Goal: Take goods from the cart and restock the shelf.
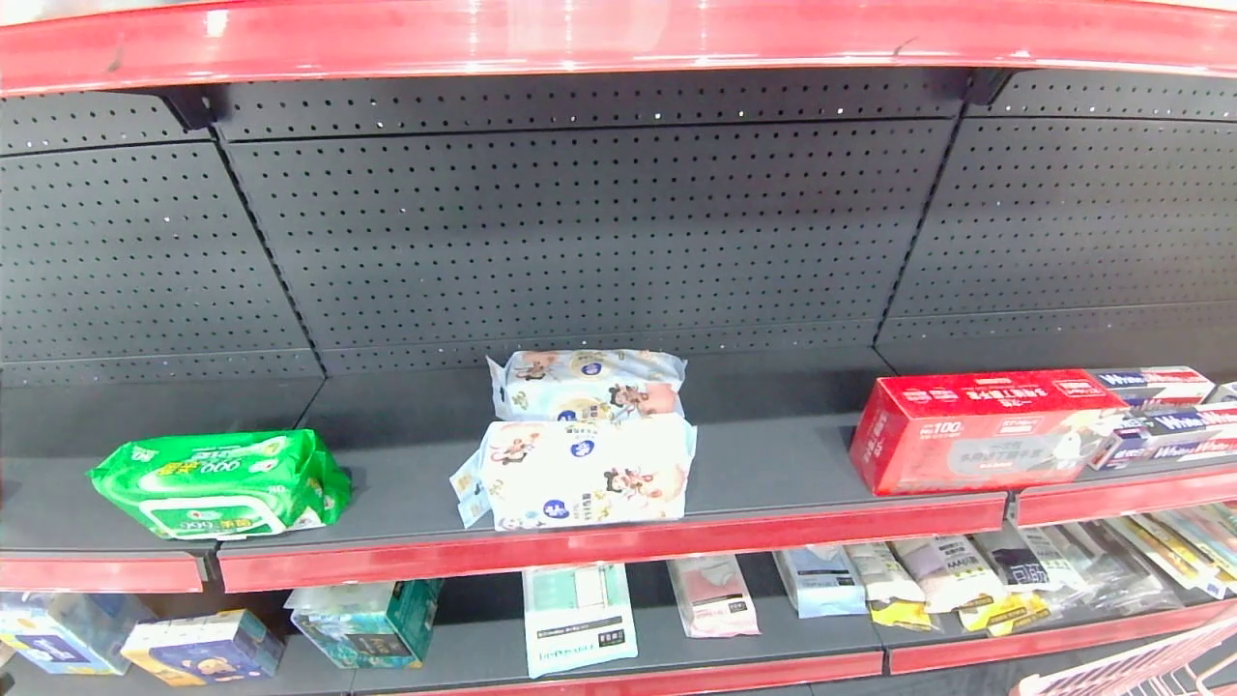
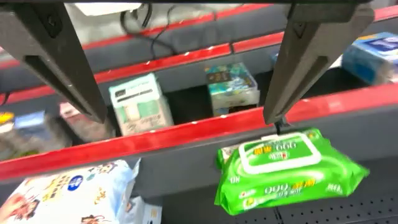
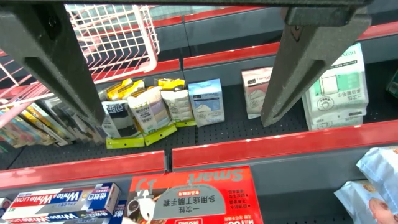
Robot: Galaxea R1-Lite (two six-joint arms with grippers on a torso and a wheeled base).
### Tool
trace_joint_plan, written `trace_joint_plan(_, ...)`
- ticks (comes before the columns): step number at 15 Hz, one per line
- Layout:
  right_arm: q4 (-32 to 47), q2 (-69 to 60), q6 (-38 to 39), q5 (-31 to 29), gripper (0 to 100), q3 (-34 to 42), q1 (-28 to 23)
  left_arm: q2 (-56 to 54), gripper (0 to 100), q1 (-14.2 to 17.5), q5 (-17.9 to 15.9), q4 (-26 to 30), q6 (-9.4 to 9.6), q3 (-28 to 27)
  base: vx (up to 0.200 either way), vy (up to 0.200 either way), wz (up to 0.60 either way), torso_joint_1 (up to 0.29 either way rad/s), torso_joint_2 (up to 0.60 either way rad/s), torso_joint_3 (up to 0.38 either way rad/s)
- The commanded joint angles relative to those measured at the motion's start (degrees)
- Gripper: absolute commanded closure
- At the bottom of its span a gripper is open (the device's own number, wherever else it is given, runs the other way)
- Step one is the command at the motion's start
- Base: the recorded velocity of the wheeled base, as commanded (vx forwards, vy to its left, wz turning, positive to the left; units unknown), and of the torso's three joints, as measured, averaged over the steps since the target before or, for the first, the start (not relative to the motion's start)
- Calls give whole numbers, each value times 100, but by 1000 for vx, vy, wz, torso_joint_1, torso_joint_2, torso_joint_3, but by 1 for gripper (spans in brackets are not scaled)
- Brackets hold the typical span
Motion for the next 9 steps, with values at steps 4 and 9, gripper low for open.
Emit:
trace_joint_plan(4, 0, 9, -1, 1, 0, -4, -1, -1108, 0, -31, 192, 93, -312, 514, 0, 0, 0, 0, 0, 0)
trace_joint_plan(9, 0, 9, -1, 1, 0, 5, -1, -1108, 0, -31, 403, 93, -207, 514, 0, 0, 0, 0, 0, 0)
